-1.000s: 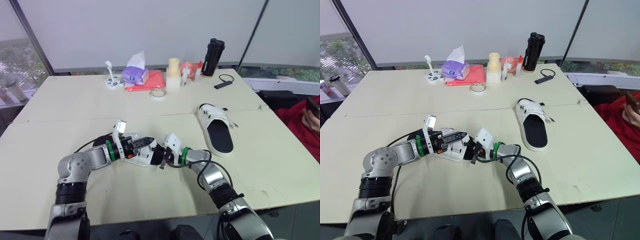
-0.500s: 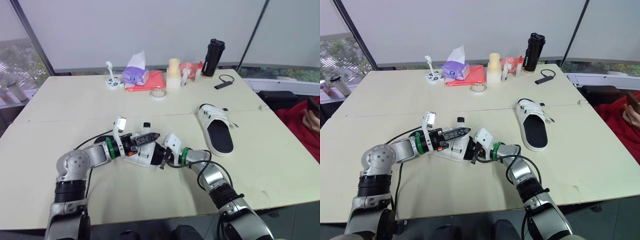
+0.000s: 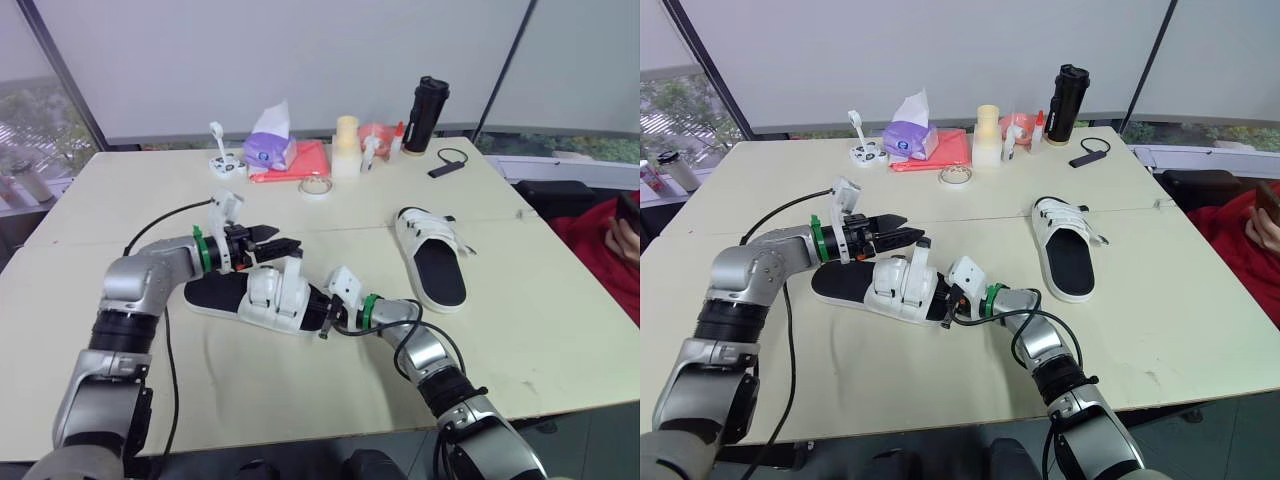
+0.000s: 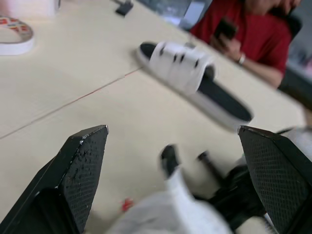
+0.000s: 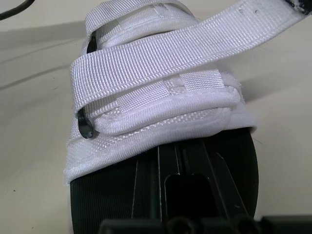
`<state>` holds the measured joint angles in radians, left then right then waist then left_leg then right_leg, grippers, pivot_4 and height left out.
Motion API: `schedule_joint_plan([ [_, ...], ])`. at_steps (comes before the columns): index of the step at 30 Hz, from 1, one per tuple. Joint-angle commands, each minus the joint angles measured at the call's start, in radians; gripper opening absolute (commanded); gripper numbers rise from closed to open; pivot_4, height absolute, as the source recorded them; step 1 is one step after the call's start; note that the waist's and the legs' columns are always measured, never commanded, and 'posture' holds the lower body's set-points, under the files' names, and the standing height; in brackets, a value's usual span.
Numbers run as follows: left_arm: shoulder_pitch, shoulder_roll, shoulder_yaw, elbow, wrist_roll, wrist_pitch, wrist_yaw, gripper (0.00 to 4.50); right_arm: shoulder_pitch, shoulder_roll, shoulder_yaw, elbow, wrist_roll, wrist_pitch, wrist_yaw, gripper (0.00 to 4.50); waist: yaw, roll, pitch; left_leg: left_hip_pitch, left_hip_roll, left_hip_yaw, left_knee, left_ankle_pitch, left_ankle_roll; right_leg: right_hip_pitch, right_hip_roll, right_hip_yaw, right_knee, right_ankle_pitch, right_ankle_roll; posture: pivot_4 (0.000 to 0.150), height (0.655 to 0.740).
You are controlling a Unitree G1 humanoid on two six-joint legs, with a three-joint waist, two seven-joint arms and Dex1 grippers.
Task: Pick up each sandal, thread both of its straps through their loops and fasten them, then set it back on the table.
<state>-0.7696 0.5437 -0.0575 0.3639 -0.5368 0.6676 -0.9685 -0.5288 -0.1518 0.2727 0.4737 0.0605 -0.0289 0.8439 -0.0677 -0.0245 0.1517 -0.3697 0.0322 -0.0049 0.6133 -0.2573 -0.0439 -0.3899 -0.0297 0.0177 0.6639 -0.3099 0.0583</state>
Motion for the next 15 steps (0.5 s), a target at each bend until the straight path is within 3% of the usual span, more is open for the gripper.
schedule_joint_plan([
  [1,-0.075,0.0,-0.035,0.096,0.053,-0.049,-0.119,4.42,0.042,-0.003,0.051,0.087,-0.056,0.047,-0.001,0.0,0.0,0.0,0.0,-0.001,0.0,0.0,0.0,0.0,0.0,-0.001,0.0,0.0,0.0,0.0,0.0,0.15,0.74],
  [4,-0.104,-0.012,-0.06,0.164,0.082,-0.06,-0.194,4.42,0.044,-0.002,0.049,0.084,-0.055,0.05,-0.006,0.0,-0.001,0.0,0.0,-0.002,0.0,0.0,0.0,0.0,0.0,-0.001,0.001,0.0,0.0,0.0,0.0,0.15,0.74],
  [6,-0.125,-0.027,-0.051,0.2,0.086,-0.059,-0.222,3.9,0.05,-0.003,0.049,0.075,-0.055,0.053,-0.008,0.0,-0.001,0.0,0.0,-0.002,0.0,0.0,0.0,0.0,0.0,-0.002,0.001,0.0,0.0,0.0,0.0,0.15,0.74],
  [8,-0.141,-0.039,-0.048,0.228,0.099,-0.067,-0.241,3.1,0.058,-0.004,0.049,0.066,-0.055,0.056,-0.01,0.0,-0.001,0.0,0.0,-0.002,0.0,0.0,0.0,0.0,0.001,-0.001,0.002,0.0,0.0,0.0,0.0,0.15,0.74],
  [14,-0.156,-0.067,-0.048,0.265,0.14,-0.081,-0.27,0.1,0.068,-0.006,0.05,0.054,-0.054,0.061,-0.015,0.0,-0.001,0.0,0.0,-0.002,0.0,0.0,0.0,0.0,0.001,-0.002,0.002,0.0,0.0,0.0,0.0,0.15,0.74],
  [15,-0.159,-0.073,-0.038,0.267,0.137,-0.078,-0.267,0.02,0.068,-0.005,0.05,0.054,-0.054,0.062,-0.016,0.0,0.0,0.0,0.0,-0.002,0.0,0.0,0.0,0.0,0.001,-0.002,0.002,0.0,0.0,0.0,0.0,0.15,0.74],
])
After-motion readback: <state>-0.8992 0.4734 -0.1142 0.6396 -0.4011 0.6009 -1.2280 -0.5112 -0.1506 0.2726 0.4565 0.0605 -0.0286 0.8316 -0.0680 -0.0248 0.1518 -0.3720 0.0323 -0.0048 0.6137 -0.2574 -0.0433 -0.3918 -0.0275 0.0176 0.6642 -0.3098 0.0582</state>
